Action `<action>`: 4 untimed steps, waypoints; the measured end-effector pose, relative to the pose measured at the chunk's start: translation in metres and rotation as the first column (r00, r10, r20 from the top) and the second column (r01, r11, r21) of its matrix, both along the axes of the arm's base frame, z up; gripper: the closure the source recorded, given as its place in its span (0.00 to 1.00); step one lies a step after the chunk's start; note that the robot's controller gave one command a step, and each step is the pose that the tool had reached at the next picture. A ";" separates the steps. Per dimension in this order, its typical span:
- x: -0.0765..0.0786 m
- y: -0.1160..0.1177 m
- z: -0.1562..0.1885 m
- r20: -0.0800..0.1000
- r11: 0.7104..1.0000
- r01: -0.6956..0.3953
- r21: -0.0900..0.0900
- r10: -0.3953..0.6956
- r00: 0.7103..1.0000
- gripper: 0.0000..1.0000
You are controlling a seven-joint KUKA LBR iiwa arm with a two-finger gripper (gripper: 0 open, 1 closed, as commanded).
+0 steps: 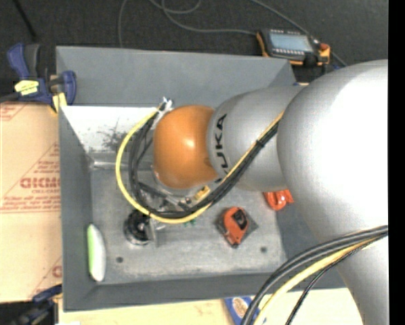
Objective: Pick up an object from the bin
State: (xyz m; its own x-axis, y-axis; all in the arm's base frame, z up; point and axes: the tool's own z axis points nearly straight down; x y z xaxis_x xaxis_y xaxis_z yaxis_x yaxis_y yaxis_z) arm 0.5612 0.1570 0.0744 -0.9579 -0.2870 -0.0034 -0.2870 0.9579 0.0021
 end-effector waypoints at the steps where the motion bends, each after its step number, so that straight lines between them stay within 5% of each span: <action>1: 0.000 0.000 0.000 0.000 1.000 0.002 0.000 -0.002 1.000 1.00; 2: -0.009 -0.020 0.037 -0.005 1.000 -0.014 -0.002 0.014 1.000 1.00; 3: 0.026 -0.024 0.060 0.011 1.000 0.014 0.000 -0.014 1.000 1.00; 4: 0.009 -0.016 0.088 -0.010 0.999 0.034 -0.004 -0.034 0.999 1.00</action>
Offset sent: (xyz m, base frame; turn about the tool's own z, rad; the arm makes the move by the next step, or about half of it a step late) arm -0.0179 -0.0519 0.1098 -0.0299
